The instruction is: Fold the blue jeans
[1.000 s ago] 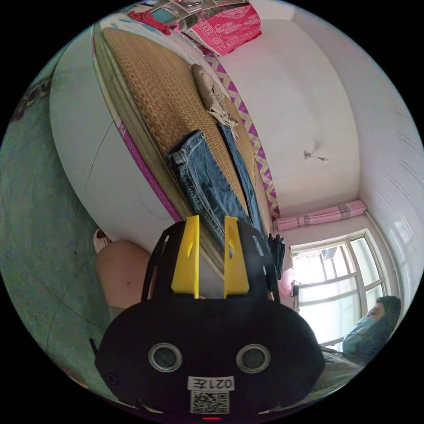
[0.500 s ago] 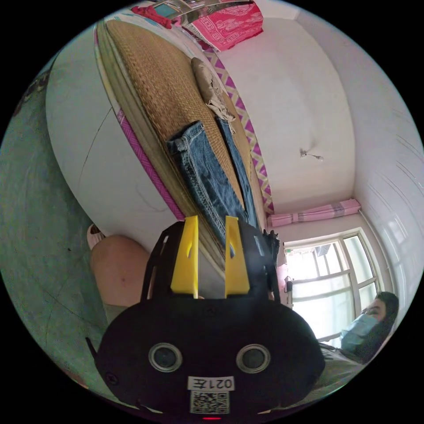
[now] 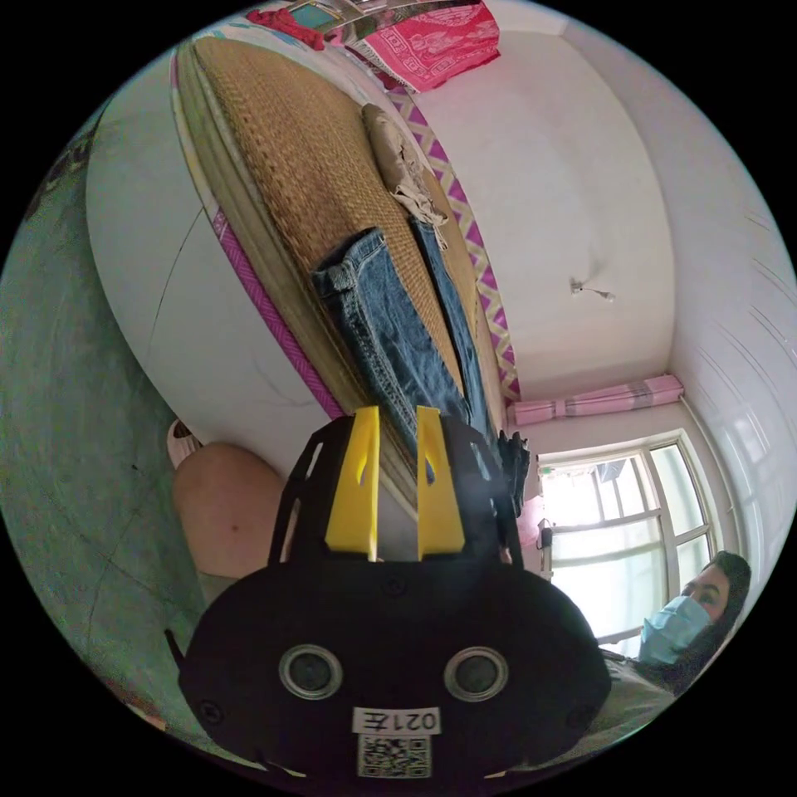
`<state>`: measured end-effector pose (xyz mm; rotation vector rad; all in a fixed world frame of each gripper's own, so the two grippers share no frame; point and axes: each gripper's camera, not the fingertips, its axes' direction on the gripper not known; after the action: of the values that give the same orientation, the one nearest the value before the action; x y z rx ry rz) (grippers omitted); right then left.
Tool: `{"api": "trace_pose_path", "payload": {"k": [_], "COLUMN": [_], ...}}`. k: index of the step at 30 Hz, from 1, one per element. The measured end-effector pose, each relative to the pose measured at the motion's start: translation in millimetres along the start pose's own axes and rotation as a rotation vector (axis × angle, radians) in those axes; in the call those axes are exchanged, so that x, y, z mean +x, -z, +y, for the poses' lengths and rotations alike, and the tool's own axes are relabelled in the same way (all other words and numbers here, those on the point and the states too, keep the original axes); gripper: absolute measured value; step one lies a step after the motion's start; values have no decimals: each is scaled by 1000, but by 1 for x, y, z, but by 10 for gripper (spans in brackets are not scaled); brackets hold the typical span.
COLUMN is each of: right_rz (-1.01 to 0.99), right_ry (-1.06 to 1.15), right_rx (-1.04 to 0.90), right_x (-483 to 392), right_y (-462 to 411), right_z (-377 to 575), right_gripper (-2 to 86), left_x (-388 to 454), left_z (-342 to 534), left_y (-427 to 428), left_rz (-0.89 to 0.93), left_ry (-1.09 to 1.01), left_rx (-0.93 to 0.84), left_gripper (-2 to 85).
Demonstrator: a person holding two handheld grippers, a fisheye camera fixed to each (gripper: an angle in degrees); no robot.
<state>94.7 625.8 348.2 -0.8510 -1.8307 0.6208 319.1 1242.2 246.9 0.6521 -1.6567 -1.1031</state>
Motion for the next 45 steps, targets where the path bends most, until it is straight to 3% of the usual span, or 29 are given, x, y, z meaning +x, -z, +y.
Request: {"api": "trace_pose_path", "payload": {"k": [12, 18, 26, 29, 34, 40, 45], "right_rz": [-16, -99, -209, -218, -146, 55, 17], "right_ry": [-3, -34, 172, 206, 182, 93, 80], "right_rx": [-18, -49, -144, -162, -190, -217, -204], "right_x": [4, 8, -93, -133, -153, -126, -118], "right_y": [-5, -1, -11, -43, -123, -215, -227], "right_z": [-15, -28, -89, -140, -235, -309, -316], "right_gripper": [44, 7, -1, -1, 0, 0, 3], "left_x": [-5, 12, 160, 232, 304, 278, 237], "left_z": [-21, -37, -96, -164, -326, -447, -474], "left_y": [-70, -110, -166, -218, -396, -620, -722], "left_rz": [60, -59, -207, -266, -438, -541, -650], "left_ry": [-3, -61, -379, -471, -496, -373, -329], "left_rx": [-15, -87, -175, -214, -370, -504, -554], "left_gripper": [12, -9, -10, -10, -10, -9, -8]}}
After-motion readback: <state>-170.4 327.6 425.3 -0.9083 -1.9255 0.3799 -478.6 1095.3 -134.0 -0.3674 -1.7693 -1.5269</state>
